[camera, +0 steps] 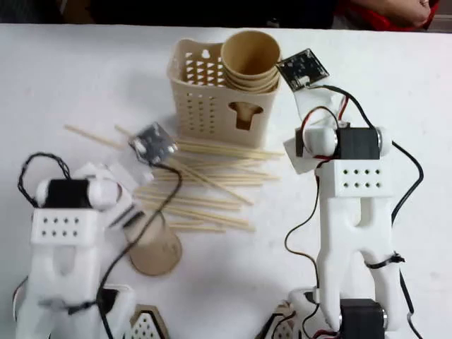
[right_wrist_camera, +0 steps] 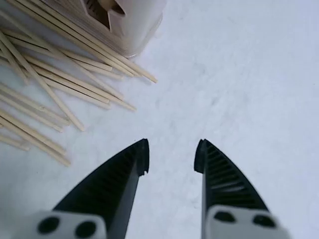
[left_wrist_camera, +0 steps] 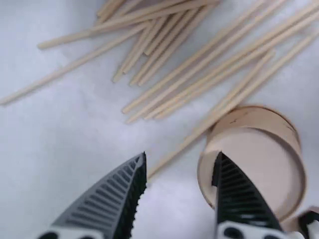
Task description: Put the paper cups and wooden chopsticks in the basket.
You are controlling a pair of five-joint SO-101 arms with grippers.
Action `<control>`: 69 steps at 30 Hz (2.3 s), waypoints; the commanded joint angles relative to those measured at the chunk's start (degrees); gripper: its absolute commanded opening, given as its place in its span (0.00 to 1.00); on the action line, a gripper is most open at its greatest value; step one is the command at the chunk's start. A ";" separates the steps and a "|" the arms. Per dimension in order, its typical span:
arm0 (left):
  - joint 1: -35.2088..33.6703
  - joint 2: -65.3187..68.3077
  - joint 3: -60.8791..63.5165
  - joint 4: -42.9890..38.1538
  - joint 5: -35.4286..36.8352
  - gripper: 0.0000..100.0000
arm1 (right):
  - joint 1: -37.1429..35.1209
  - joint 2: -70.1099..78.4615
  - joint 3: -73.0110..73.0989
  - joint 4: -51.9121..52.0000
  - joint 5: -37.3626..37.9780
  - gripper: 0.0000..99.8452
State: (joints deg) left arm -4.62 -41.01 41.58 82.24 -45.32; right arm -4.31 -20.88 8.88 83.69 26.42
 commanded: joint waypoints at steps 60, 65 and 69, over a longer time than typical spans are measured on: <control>-6.99 16.40 -3.52 -19.60 -1.41 0.23 | 0.57 -2.24 4.04 -0.75 -0.44 0.16; -10.33 15.96 -10.02 -19.08 0.97 0.23 | 0.57 -2.24 4.04 -0.66 -0.44 0.16; -12.00 15.96 -19.87 -12.84 3.16 0.23 | 0.57 -2.24 4.04 -0.66 -0.44 0.16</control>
State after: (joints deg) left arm -14.90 -24.48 32.18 64.75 -44.53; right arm -4.31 -20.97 13.27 83.69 26.42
